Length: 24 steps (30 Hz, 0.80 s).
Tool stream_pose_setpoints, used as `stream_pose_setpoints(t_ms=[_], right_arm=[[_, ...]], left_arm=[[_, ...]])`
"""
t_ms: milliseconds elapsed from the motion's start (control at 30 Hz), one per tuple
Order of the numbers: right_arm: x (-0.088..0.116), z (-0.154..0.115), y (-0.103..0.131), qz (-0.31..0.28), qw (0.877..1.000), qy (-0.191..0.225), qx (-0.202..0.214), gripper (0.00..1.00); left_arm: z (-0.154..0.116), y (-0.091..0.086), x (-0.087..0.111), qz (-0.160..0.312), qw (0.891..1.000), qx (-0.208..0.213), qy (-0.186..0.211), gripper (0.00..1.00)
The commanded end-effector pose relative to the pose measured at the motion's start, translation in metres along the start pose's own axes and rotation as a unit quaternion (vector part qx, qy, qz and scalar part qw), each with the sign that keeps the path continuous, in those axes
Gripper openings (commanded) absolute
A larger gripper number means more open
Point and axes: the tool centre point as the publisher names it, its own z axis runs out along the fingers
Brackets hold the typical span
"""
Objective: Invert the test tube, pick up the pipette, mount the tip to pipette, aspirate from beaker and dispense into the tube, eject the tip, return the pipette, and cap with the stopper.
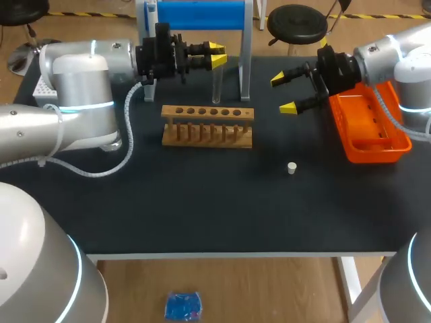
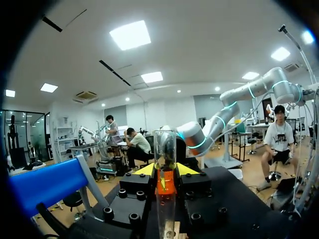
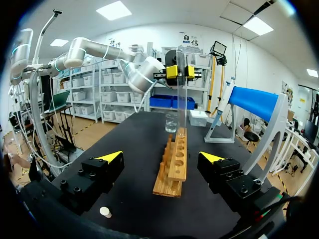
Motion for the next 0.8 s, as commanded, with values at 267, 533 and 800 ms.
stream_pose_setpoints(t_ms=[267,533,800], right_arm=[[-0.001,0.0,-0.001,0.0,1.0,0.001,0.0,1.0],[-0.001,0.0,-0.001,0.0,1.0,0.001,0.0,1.0],[-0.001,0.0,-0.001,0.0,1.0,0.001,0.0,1.0]], left_arm=[[0.0,0.014,-0.003,-0.005,1.0,0.007,0.006,0.0],[0.001,0.022,-0.004,-0.011,1.0,0.007,0.006,0.0],[0.002,0.028,-0.002,-0.016,1.0,0.007,0.002,0.0]])
